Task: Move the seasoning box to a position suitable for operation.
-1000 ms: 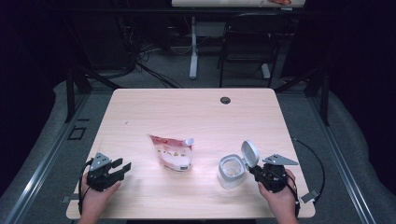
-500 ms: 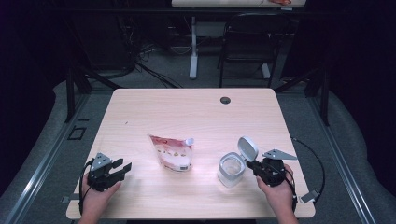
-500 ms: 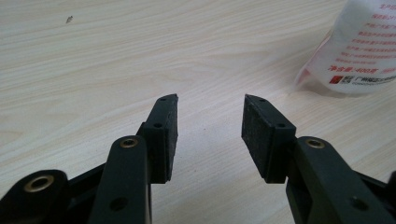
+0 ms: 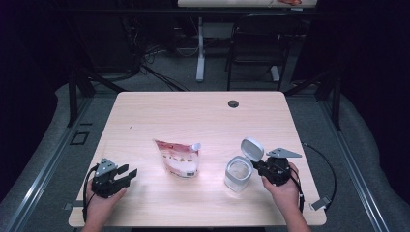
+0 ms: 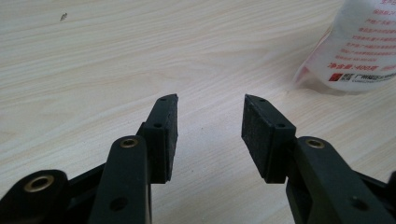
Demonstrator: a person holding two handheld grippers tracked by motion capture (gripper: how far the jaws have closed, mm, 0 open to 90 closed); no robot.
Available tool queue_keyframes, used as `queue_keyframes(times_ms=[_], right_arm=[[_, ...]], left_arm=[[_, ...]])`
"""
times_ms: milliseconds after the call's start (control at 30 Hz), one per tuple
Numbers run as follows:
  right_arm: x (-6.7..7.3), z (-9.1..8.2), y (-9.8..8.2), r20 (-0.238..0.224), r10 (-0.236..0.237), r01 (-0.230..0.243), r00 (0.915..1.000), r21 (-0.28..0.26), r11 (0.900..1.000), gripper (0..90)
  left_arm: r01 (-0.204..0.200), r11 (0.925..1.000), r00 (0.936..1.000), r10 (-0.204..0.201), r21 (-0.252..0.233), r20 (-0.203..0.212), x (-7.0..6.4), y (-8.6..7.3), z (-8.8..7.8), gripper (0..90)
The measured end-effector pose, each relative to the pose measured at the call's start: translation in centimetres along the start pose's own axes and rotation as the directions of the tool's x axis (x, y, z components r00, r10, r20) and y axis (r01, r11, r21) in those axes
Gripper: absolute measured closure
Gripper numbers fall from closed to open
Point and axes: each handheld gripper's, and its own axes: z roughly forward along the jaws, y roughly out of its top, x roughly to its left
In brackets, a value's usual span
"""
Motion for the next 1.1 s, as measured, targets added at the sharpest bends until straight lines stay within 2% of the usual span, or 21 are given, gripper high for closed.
queue_keyframes(times_ms=[167,467,600,733,833,967,1100], right_arm=[[0.1,0.5,0.5,-0.019,0.011,-0.011,0.9998,-0.017,1.0,83.4],[0.2,0.2,0.0,-0.03,0.012,-0.013,0.9995,-0.027,1.0,79.6],[0.1,-0.4,-0.4,-0.026,0.007,-0.008,0.9996,-0.021,1.0,76.3],[0.4,-1.2,-0.6,-0.016,-0.021,0.02,0.9996,-0.037,0.999,73.1],[0.5,-1.9,-0.7,-0.016,-0.024,0.023,0.9996,-0.046,0.999,71.4],[0.5,-2.7,-0.8,-0.002,-0.023,0.023,0.9997,-0.067,0.997,67.9],[0.6,-3.1,-1.0,0.013,-0.031,0.031,0.9995,-0.067,0.997,65.7]], left_arm=[[0.0,1.0,1.0,0.0,0.002,0.0,0.0,0.0,0.0,56.3],[-0.001,1.0,1.0,0.001,0.0,0.002,0.1,0.0,-0.1,56.2],[0.003,1.0,1.0,-0.003,0.001,0.002,0.1,0.0,-0.2,56.6],[0.003,0.9999,1.0,-0.003,0.015,0.006,0.1,0.2,-0.3,58.7],[0.011,0.9999,0.9999,-0.011,0.001,0.013,-0.1,0.4,-0.4,59.2],[-0.001,1.0,0.9999,0.001,0.0,0.015,-0.5,0.6,-0.4,57.3],[-0.01,0.9999,0.9998,0.01,0.005,0.02,-0.8,0.8,-0.3,52.9]])
